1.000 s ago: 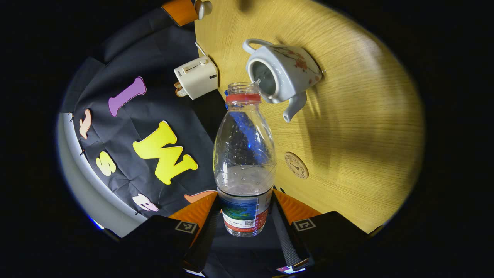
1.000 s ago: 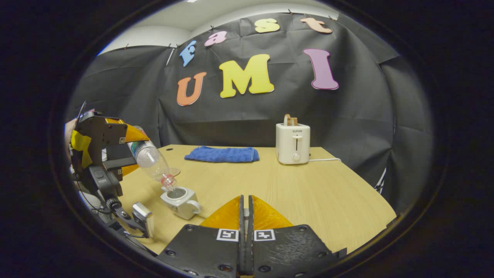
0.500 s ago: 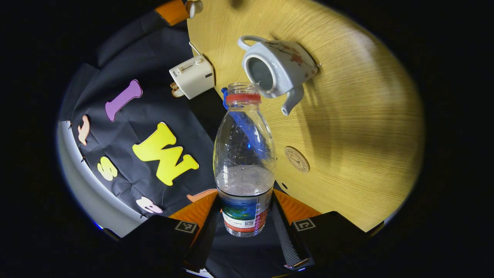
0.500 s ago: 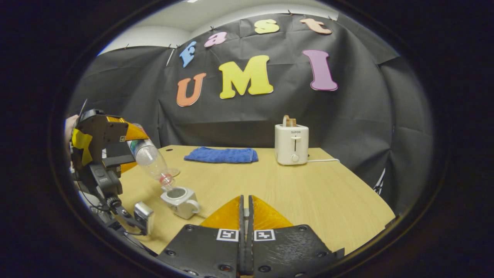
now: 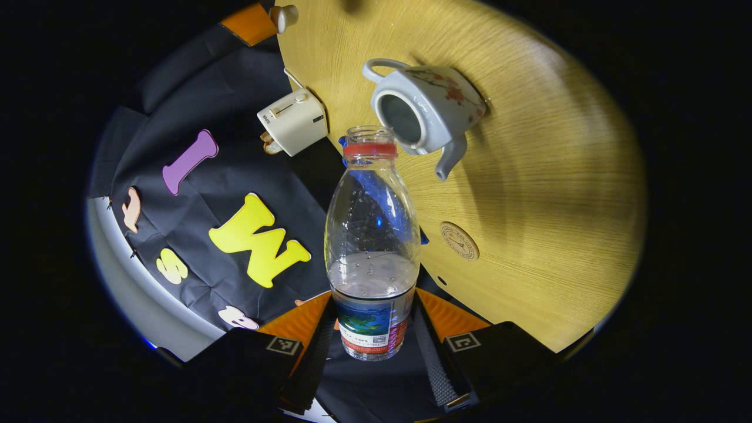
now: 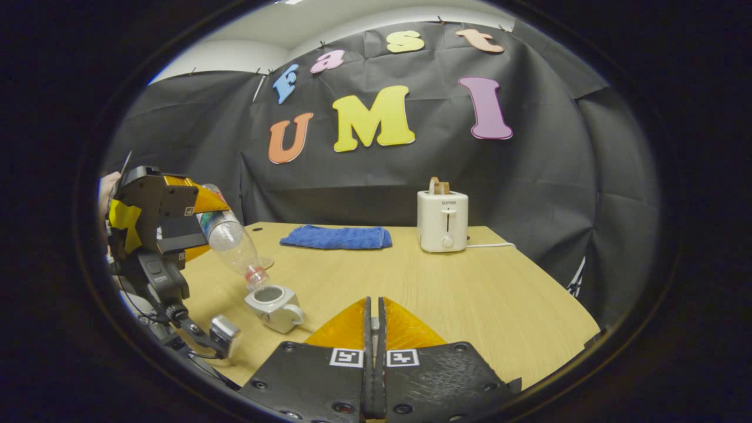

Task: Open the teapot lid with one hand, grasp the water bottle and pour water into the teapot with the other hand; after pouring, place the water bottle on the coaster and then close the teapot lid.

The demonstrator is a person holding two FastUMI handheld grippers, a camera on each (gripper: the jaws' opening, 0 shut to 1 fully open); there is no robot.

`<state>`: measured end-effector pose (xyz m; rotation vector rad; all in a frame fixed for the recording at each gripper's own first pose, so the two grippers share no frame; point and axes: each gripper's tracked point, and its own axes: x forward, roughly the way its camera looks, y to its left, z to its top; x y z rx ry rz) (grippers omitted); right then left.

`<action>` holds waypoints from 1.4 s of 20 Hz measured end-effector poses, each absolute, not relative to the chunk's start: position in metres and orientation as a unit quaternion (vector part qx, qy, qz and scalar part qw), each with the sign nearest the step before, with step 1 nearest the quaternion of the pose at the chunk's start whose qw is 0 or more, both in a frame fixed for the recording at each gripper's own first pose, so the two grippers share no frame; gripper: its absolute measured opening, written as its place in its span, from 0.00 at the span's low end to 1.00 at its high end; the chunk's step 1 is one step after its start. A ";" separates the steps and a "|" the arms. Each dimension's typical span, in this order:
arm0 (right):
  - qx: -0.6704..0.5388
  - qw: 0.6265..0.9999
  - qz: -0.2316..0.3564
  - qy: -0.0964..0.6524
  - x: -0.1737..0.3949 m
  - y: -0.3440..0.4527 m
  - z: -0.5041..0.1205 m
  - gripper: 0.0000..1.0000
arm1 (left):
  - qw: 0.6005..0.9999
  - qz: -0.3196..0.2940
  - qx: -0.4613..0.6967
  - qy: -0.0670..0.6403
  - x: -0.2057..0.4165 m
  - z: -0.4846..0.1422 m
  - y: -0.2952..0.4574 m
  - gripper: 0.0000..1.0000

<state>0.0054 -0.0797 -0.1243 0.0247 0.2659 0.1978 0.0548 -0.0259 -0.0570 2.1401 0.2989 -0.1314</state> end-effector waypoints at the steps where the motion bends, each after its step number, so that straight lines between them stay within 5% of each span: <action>1: 0.012 0.986 0.099 0.133 0.005 -0.079 -0.124 0.00 | 0.469 -0.054 0.873 0.122 0.054 -0.057 -0.027 0.75; 9: 0.008 0.986 0.098 0.134 0.005 -0.078 -0.125 0.00 | 0.478 -0.049 0.871 0.106 0.060 -0.052 -0.029 0.75; 15: 0.006 0.987 0.088 0.131 0.004 -0.084 -0.117 0.00 | 0.546 -0.031 0.833 0.081 0.062 -0.057 -0.023 0.74; 17: 0.003 0.988 0.084 0.126 0.002 -0.087 -0.112 0.00 | 0.588 -0.030 0.805 0.078 0.059 -0.063 -0.018 0.74; 22: 0.010 0.987 0.103 0.123 -0.001 -0.071 -0.102 0.00 | 0.799 -0.029 0.587 0.128 0.039 -0.105 0.016 0.74; 28: 0.009 0.987 0.116 0.115 0.000 -0.054 -0.089 0.00 | 0.917 -0.016 0.373 0.143 0.026 -0.105 0.021 0.75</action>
